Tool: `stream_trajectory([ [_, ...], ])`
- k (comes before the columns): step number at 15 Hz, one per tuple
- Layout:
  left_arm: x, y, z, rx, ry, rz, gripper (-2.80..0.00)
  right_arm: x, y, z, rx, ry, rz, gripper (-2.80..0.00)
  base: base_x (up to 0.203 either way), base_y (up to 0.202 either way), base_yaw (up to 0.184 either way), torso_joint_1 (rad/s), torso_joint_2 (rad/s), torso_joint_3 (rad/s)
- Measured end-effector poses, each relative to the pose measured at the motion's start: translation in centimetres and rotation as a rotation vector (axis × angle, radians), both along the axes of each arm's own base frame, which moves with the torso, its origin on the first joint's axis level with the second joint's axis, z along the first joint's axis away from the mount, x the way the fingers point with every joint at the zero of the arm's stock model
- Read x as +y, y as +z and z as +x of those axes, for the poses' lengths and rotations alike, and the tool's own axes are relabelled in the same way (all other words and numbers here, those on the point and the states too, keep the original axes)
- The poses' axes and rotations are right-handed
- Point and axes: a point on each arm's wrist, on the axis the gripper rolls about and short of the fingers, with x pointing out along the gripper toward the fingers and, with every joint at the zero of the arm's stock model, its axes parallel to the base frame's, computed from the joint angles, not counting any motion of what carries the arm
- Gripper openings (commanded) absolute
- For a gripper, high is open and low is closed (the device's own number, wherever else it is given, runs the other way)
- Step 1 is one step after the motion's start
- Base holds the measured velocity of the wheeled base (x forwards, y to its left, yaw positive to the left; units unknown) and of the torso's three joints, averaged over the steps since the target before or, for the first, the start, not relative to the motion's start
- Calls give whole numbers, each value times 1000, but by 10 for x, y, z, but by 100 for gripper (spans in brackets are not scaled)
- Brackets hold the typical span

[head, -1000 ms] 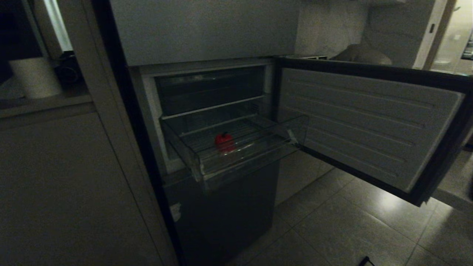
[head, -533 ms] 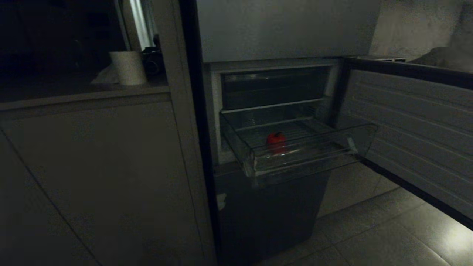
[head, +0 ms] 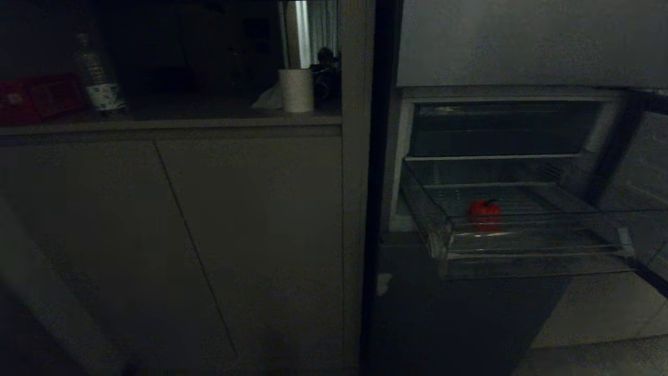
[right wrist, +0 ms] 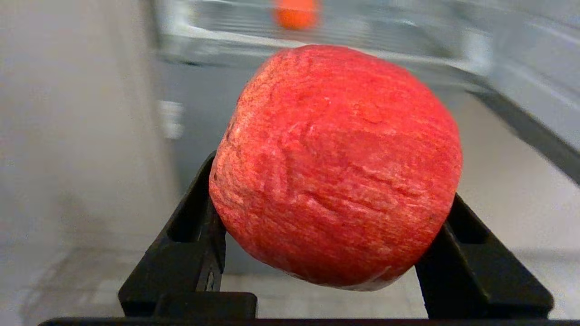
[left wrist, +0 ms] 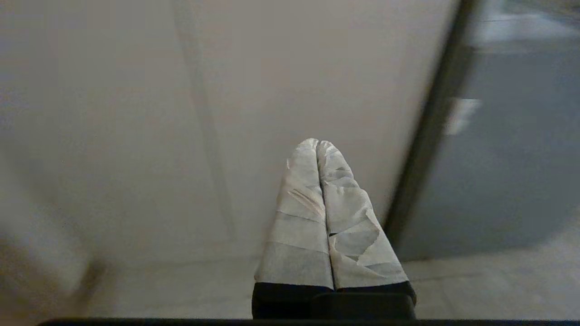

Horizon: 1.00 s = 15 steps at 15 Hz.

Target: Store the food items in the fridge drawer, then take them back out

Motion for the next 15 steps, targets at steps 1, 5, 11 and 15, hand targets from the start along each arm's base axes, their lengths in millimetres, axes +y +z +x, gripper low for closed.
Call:
stream_trajectory([
  [1,0,0,0,0,0,0,-280,0,0,0,0,1,0,-280,2,-3,123,-2,-2,6],
  [5,0,0,0,0,0,0,-280,0,5,-1,-4,14,-32,-280,1,0,20,1,1,0],
  [11,0,0,0,0,0,0,-280,0,95,28,114,-21,-17,-280,0,0,0,0,0,0],
  [15,0,0,0,0,0,0,-280,-2,180,125,238,-71,23,-280,0,0,0,0,0,0],
])
